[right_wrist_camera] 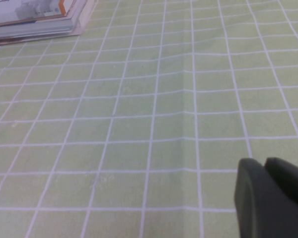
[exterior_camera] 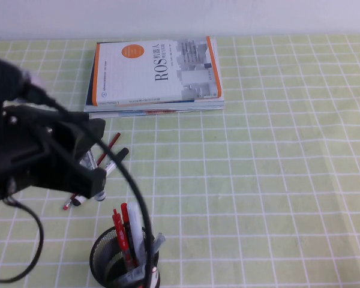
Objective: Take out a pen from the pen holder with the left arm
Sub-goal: Place the pen on the table
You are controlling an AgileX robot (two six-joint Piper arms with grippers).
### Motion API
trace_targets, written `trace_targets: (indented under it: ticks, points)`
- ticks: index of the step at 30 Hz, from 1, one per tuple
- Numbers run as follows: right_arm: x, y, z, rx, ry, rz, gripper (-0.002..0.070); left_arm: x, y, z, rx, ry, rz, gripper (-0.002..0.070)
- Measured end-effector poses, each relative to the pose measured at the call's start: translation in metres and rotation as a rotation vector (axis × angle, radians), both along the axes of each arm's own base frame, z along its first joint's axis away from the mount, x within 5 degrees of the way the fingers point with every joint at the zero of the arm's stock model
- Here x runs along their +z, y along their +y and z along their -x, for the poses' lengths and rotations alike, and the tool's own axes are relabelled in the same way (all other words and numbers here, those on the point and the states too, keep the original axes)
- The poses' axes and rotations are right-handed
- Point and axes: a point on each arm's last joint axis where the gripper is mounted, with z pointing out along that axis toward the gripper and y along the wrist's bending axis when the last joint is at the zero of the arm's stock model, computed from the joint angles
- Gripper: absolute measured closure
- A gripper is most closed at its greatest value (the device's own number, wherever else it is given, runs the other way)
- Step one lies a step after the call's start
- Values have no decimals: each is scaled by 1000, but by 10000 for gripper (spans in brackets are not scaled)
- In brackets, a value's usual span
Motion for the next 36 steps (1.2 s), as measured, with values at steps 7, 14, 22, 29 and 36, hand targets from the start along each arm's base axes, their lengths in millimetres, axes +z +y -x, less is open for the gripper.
trace_targets:
  ticks: [7, 14, 22, 29, 36]
  points:
    - [0, 0, 0, 0, 0, 0, 688, 21, -21, -34, 71, 150, -127, 580]
    - [0, 0, 0, 0, 0, 0, 689, 11, -22, -91, 208, 318, -252, 580]
    - [0, 0, 0, 0, 0, 0, 688, -34, -37, -152, 172, 505, -375, 580]
    - [0, 0, 0, 0, 0, 0, 689, -77, -58, -190, 111, 608, -480, 580]
    - [0, 0, 0, 0, 0, 0, 688, -104, -73, -215, 47, 669, -532, 580]
